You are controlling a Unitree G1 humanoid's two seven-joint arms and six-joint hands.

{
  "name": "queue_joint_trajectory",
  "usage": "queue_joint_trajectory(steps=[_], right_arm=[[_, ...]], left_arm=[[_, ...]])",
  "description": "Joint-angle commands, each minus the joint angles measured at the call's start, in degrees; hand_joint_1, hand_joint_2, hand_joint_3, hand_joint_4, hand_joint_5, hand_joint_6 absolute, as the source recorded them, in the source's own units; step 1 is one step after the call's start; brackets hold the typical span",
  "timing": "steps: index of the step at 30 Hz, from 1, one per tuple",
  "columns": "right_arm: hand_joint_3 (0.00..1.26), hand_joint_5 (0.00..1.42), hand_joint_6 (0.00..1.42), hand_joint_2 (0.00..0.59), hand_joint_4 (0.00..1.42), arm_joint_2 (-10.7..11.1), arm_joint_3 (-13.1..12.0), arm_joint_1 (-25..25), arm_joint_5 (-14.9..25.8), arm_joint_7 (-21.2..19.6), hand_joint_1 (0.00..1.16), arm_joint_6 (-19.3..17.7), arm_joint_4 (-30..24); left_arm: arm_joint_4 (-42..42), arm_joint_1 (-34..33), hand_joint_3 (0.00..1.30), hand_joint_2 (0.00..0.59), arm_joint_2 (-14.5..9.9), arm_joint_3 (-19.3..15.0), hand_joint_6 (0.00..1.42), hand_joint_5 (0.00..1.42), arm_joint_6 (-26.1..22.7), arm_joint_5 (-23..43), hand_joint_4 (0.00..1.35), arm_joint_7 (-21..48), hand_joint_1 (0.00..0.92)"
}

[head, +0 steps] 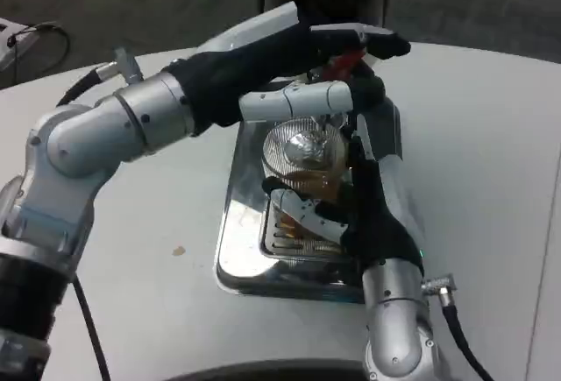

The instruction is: Grasp the cup under the faucet to collect the drink, then remove the cup.

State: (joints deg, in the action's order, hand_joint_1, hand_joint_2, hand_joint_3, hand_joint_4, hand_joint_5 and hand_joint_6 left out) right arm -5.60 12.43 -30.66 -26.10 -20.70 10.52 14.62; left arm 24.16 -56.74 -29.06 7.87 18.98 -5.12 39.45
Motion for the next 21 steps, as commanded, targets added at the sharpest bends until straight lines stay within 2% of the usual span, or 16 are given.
queue_joint_trajectory(steps=[1, 6, 15, 21], right_arm=[[0.07, 0.23, 0.16, 0.229, 0.18, -1.98, 0.81, 0.07, -1.25, -4.24, 0.7, -1.05, 2.04], [0.15, 0.33, 0.23, 0.237, 0.28, -2.76, 1.53, 0.35, -1.27, -7.25, 0.73, -2.01, 3.63], [0.25, 0.44, 0.33, 0.246, 0.41, -3.93, 2.91, 0.37, -2.25, -12.86, 0.78, -1.51, 4.6], [0.33, 0.51, 0.38, 0.249, 0.49, -3.97, 3.57, 1.07, -2.17, -15.41, 0.79, -1.96, 4.27]], left_arm=[[1.82, 0.24, 0.21, 0.049, -0.93, 0.7, 0.18, 0.22, -0.25, -1.55, 0.14, 0.65, 0.0], [1.5, 0.79, 0.2, 0.041, -0.82, 0.19, 0.18, 0.22, -0.14, -1.16, 0.13, 0.09, 0.0], [0.11, 2.18, 0.2, 0.038, -0.71, -1.62, 0.18, 0.25, 0.57, 0.11, 0.15, -1.35, 0.0], [-0.64, 3.04, 0.2, 0.037, -0.8, -2.69, 0.18, 0.27, 1.04, 0.76, 0.17, -1.81, 0.0]])
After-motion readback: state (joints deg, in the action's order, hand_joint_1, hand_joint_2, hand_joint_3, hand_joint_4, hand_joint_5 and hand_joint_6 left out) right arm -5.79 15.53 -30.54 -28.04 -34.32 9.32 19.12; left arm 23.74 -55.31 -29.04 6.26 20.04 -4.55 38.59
